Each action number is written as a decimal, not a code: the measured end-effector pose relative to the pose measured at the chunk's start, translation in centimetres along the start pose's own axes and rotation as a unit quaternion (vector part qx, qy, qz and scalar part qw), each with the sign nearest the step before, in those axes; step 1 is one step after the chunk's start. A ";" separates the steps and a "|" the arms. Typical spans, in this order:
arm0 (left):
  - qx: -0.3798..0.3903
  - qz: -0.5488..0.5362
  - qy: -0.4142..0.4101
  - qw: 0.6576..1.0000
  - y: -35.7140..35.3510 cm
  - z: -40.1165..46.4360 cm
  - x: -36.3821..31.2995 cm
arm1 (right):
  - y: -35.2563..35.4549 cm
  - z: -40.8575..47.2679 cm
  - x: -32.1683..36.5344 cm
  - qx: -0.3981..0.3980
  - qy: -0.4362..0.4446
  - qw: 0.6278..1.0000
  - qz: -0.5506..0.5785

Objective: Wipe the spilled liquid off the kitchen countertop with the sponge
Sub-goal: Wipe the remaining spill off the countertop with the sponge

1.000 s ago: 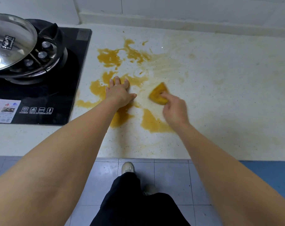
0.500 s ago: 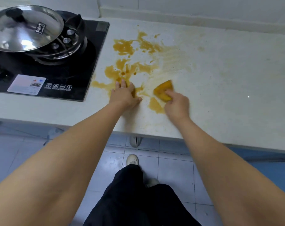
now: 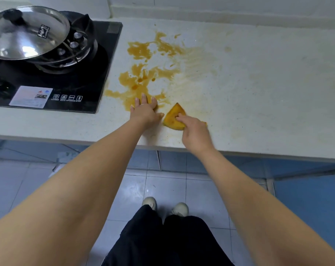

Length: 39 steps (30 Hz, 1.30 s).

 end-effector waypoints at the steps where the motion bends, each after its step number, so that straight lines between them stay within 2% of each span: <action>1: 0.002 0.001 -0.001 1.000 0.0 0.0 0.0 | 1.5 -0.1 -1.6 -0.029 -0.045 0.999 0.004; 4: 0.000 0.002 -0.002 1.000 -0.1 0.0 0.0 | 5.6 -1.0 -5.8 -0.121 -0.191 0.974 0.026; 6: -0.003 0.001 0.000 1.000 -0.2 -0.1 -0.1 | 4.3 -0.6 -3.7 -0.100 -0.149 0.984 0.013; 8: -0.008 -0.005 -0.002 1.000 -0.1 0.0 -0.2 | 0.2 -0.2 -0.1 -0.009 -0.026 1.000 0.006; 10: -0.008 -0.013 -0.004 1.000 -0.1 0.0 0.0 | -1.0 -0.4 0.6 0.032 0.031 0.999 0.002; 11: -0.008 -0.011 -0.005 1.000 0.0 -0.1 0.0 | 0.4 -0.3 -0.4 0.014 0.004 1.000 0.013; 14: -0.009 -0.011 -0.007 1.000 -0.1 0.0 0.0 | 5.2 -1.3 -5.4 -0.096 -0.149 0.984 0.025; 15: -0.011 -0.010 -0.006 1.000 -0.1 0.1 0.0 | 5.5 -1.5 -5.6 -0.107 -0.168 0.980 0.014; 16: -0.012 -0.012 -0.006 1.000 -0.1 0.0 0.0 | 4.9 -1.4 -4.7 -0.097 -0.152 0.984 0.013; 19: -0.011 -0.014 -0.008 1.000 0.0 0.0 0.0 | 0.1 -0.8 -0.8 0.023 -0.024 0.999 0.015; 20: -0.010 -0.014 -0.008 1.000 0.0 0.0 0.0 | 0.0 -0.6 -0.7 0.034 -0.010 0.999 0.014; 21: -0.008 -0.014 -0.008 1.000 -0.1 0.0 0.1 | 1.1 -0.4 -1.4 0.014 -0.031 0.999 0.019; 23: -0.008 -0.012 -0.012 1.000 -0.1 0.0 0.1 | 4.5 -0.6 -4.2 -0.066 -0.130 0.989 0.034; 25: -0.010 -0.011 -0.014 1.000 0.0 0.0 0.2 | 5.1 -1.1 -4.9 -0.091 -0.187 0.978 0.016; 26: -0.007 -0.010 -0.015 1.000 0.1 -0.1 0.2 | 4.2 -1.0 -3.6 -0.079 -0.169 0.982 0.008; 29: 0.015 -0.017 -0.031 0.999 0.2 -0.5 0.1 | 0.0 0.1 0.7 -0.021 -0.045 0.999 0.005; 30: 0.017 -0.024 -0.037 0.999 0.4 -0.8 0.4 | -0.3 0.6 1.1 -0.019 -0.035 0.999 0.007; 33: -0.026 -0.013 -0.040 0.999 2.2 -1.3 3.6 | 1.6 2.1 0.0 -0.098 -0.139 0.985 0.023; 35: -0.049 0.002 -0.020 0.999 3.4 -1.2 6.8 | 0.4 2.9 1.9 -0.105 -0.153 0.983 0.010; 39: -0.039 0.032 0.012 0.999 4.7 -0.1 11.1 | -7.3 4.4 9.5 -0.001 -0.002 1.000 0.027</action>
Point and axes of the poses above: each hand's wrist, its own z-axis towards the middle knuckle, its own y-axis out of the back of the hand, x = y × z, the point moved 8 cm from there along z, towards the middle knuckle, and after that the axes turned 9 degrees about x, right-handed, at the moved point
